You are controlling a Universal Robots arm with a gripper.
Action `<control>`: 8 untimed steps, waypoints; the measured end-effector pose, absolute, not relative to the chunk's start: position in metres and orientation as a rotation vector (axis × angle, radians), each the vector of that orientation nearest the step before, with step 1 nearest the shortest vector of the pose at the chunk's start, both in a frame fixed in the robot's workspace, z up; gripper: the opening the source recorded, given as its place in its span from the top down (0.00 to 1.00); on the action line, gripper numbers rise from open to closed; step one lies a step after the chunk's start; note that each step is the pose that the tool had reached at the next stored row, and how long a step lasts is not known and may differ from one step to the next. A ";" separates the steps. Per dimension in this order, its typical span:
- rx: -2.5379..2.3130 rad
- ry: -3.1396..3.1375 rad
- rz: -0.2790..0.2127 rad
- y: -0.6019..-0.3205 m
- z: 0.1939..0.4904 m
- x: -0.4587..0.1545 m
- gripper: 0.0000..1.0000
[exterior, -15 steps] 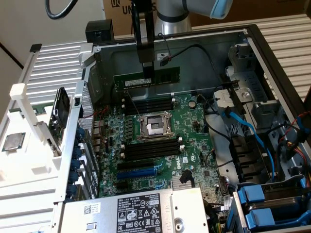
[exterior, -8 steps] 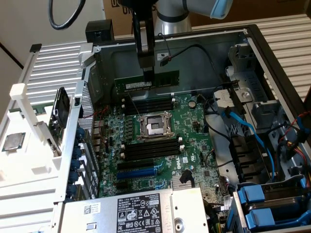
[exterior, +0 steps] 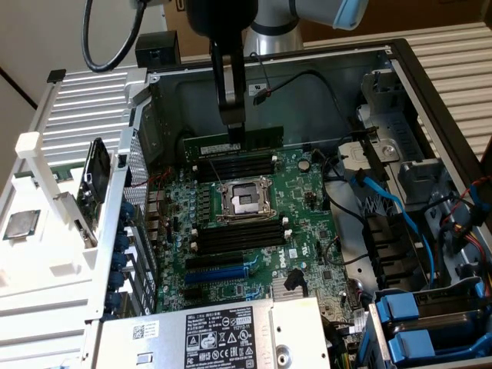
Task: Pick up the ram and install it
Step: 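Insert the ram into the slot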
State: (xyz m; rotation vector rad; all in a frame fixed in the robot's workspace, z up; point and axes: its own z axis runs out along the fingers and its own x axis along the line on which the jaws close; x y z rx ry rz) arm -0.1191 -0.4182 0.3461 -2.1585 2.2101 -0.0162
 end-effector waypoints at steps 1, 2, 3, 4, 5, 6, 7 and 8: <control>-2.157 2.209 -0.014 -0.419 0.345 -0.119 0.88; -2.156 2.209 -0.013 -0.420 0.343 -0.119 0.88; -2.156 2.209 -0.013 -0.420 0.342 -0.119 0.88; -2.156 2.209 -0.013 -0.420 0.342 -0.119 0.88; -2.156 2.209 -0.013 -0.420 0.342 -0.119 0.88; -2.156 2.209 -0.013 -0.420 0.342 -0.119 0.88; -2.156 2.209 -0.013 -0.420 0.342 -0.119 0.88; -2.156 2.209 -0.013 -0.420 0.342 -0.119 0.88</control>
